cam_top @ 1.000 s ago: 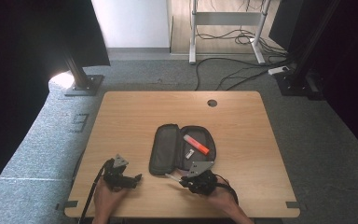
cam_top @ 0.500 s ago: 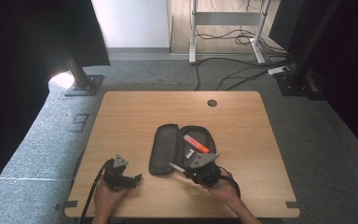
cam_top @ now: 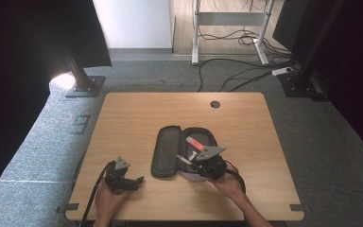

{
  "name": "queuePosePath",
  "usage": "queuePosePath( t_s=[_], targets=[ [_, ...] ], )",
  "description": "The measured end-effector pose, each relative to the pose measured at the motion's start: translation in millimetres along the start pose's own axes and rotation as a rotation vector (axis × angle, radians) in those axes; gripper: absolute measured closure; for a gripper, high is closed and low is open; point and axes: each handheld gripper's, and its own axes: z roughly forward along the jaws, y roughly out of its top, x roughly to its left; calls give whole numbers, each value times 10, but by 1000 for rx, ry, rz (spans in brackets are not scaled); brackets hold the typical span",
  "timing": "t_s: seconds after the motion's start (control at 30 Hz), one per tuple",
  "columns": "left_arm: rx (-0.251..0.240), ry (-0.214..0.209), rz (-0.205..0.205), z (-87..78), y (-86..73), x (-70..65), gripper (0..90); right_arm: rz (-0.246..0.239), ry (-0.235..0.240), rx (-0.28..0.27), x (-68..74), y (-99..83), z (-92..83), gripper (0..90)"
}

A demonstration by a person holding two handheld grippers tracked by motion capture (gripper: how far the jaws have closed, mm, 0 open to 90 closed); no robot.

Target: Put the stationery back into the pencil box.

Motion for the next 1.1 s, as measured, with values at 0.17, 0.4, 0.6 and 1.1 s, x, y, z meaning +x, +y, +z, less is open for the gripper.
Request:
queuePosePath(
  t_s=[0.17,0.4,0.6,1.1],
  targets=[
    [0,0,0,0,0,0,0,14,-30,-3,-108,20,20,785],
    [1,0,1,-1,0,1,0,21,-65,-16,-212,62,36,784],
    [1,0,1,-1,0,1,0,42,-82,-21,-301,73,91,784],
    [0,0,0,0,0,0,0,73,-133,-5,-483,64,287,783]
  ],
)
